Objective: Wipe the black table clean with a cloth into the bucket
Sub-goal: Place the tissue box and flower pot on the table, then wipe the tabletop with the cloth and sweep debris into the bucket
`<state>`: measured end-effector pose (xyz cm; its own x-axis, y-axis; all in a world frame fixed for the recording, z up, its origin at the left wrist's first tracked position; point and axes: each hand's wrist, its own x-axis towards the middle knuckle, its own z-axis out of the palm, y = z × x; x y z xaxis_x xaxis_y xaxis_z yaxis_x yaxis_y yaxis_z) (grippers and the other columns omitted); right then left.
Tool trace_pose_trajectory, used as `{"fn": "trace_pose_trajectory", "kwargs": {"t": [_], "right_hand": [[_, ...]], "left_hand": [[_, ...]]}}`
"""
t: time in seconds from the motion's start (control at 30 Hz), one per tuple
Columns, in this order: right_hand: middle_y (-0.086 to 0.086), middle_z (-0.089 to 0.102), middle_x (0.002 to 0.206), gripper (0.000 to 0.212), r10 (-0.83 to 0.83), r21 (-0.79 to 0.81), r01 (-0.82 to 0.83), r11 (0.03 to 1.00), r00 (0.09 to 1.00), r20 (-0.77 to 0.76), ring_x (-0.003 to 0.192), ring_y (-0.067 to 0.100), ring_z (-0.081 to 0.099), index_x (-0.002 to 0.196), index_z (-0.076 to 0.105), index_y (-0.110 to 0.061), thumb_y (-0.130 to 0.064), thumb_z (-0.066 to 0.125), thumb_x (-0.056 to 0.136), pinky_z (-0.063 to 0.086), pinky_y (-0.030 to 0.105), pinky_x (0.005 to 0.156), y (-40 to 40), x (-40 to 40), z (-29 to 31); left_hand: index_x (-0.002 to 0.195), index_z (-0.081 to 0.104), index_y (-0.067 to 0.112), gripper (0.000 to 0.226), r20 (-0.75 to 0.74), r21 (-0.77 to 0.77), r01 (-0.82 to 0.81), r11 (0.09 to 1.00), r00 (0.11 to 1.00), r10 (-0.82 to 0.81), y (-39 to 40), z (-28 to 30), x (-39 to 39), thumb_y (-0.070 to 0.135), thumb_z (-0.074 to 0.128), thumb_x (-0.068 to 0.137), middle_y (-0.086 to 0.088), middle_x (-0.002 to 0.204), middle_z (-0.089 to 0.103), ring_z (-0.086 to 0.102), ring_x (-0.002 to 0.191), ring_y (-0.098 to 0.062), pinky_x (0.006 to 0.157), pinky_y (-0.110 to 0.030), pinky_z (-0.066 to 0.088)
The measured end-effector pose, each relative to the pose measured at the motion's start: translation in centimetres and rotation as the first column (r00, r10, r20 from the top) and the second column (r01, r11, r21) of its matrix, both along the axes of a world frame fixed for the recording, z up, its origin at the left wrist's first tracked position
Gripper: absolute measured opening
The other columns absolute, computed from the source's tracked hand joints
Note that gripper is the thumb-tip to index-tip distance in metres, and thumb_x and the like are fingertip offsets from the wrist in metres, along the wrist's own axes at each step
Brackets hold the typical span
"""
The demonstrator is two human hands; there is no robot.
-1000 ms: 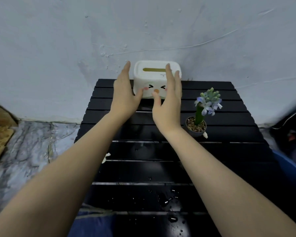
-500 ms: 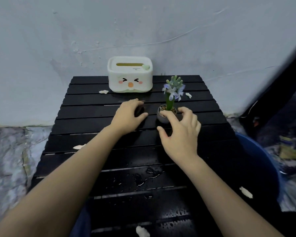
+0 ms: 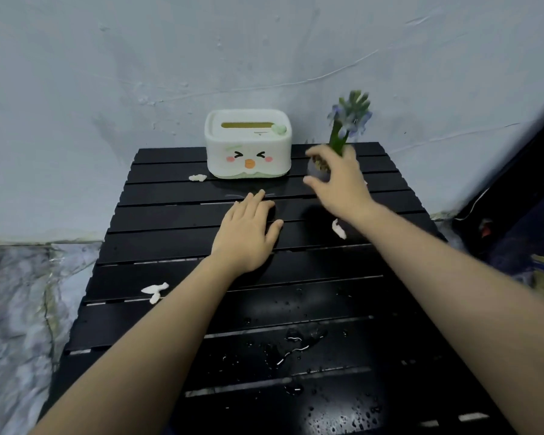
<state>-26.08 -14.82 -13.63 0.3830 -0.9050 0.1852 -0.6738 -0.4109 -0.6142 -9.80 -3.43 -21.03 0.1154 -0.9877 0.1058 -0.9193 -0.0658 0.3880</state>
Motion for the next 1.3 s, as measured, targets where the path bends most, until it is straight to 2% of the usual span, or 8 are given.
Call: {"fn": "trace_pose_trajectory", "kwargs": {"t": [0.43,0.57,0.67,0.83,0.97,1.07,1.2,1.3], "right_hand": [[0.017,0.039,0.137,0.045,0.016,0.057,-0.011,0.998,0.996,-0.084,0.128,0.039,0.038,0.138,0.053,-0.025,-0.017,0.065,0.096,0.035,0.040,0.111,-8.5,3.3,-4.2],[0.019,0.019,0.163,0.063,0.016,0.041,-0.008,0.999,0.983,-0.185,0.150,0.044,0.009,0.152,0.035,-0.042,-0.035,0.064,0.097,0.018,0.053,0.123,-7.8,2.3,-3.7],[0.016,0.009,0.168,0.061,-0.009,0.011,0.010,1.000,0.994,-0.108,0.154,0.040,-0.002,0.153,0.032,-0.047,-0.036,0.059,0.099,0.011,0.055,0.123,-4.9,1.2,-3.1],[0.010,0.018,0.168,0.053,0.061,-0.016,-0.062,0.998,0.997,-0.050,0.155,0.031,0.007,0.150,0.039,-0.042,-0.034,0.055,0.101,0.013,0.050,0.122,2.7,-1.9,-1.8],[0.006,0.024,0.166,0.050,0.138,0.030,-0.136,0.990,0.988,-0.065,0.154,0.026,0.013,0.150,0.040,-0.041,-0.037,0.053,0.102,0.016,0.048,0.123,9.9,-5.3,-0.2],[0.003,0.025,0.166,0.049,0.175,0.069,-0.168,0.983,0.976,-0.131,0.154,0.022,0.015,0.150,0.040,-0.038,-0.043,0.050,0.102,0.014,0.047,0.123,15.2,-8.0,0.7],[0.002,0.019,0.168,0.060,0.232,0.091,-0.215,0.972,0.936,-0.264,0.156,0.018,0.009,0.157,0.030,-0.027,-0.049,0.042,0.103,0.004,0.040,0.125,21.1,-11.7,0.3],[0.001,0.009,0.170,0.069,0.277,0.102,-0.258,0.961,0.888,-0.368,0.157,0.015,0.000,0.161,0.017,-0.021,-0.055,0.029,0.102,-0.002,0.040,0.127,24.8,-14.0,-1.5]], "left_hand": [[0.148,0.037,0.023,0.052,0.020,-0.018,-0.001,1.000,1.000,0.002,0.0,-0.4,0.1,0.049,0.029,0.104,-0.001,0.166,0.020,0.011,0.155,-0.018,0.125,-0.037,0.009],[0.146,0.040,0.023,0.051,0.030,-0.022,0.000,1.000,1.000,0.001,-0.1,-0.4,0.2,0.049,0.031,0.104,-0.001,0.165,0.023,0.014,0.154,-0.019,0.124,-0.037,0.011],[0.145,0.041,0.023,0.050,0.022,-0.003,-0.003,1.000,1.000,0.003,-0.1,-0.3,0.1,0.049,0.034,0.103,-0.002,0.165,0.024,0.016,0.154,-0.021,0.124,-0.038,0.013],[0.140,0.050,0.017,0.048,-0.112,0.137,0.028,0.990,0.994,-0.013,-0.8,3.0,0.8,0.044,0.050,0.100,-0.006,0.153,0.044,0.035,0.143,-0.029,0.116,-0.044,0.031],[0.134,0.055,0.015,0.041,-0.189,0.017,0.014,1.000,0.982,-0.010,1.8,7.9,1.0,0.037,0.053,0.099,-0.005,0.135,0.059,0.046,0.131,-0.023,0.109,-0.041,0.042],[0.133,0.056,0.017,0.041,-0.178,-0.064,0.016,0.998,0.984,-0.027,7.1,10.7,0.8,0.039,0.053,0.099,-0.002,0.133,0.061,0.049,0.129,-0.019,0.107,-0.034,0.041],[0.138,0.053,0.016,0.049,-0.067,-0.071,-0.066,0.995,0.996,0.061,17.6,10.9,0.8,0.046,0.051,0.099,-0.004,0.138,0.059,0.047,0.132,-0.026,0.108,-0.041,0.042],[0.151,0.039,0.014,0.075,0.024,0.001,-0.226,0.974,0.974,0.226,25.9,8.3,-0.1,0.063,0.046,0.095,-0.014,0.157,0.039,0.031,0.147,-0.034,0.121,-0.045,0.027]]}}
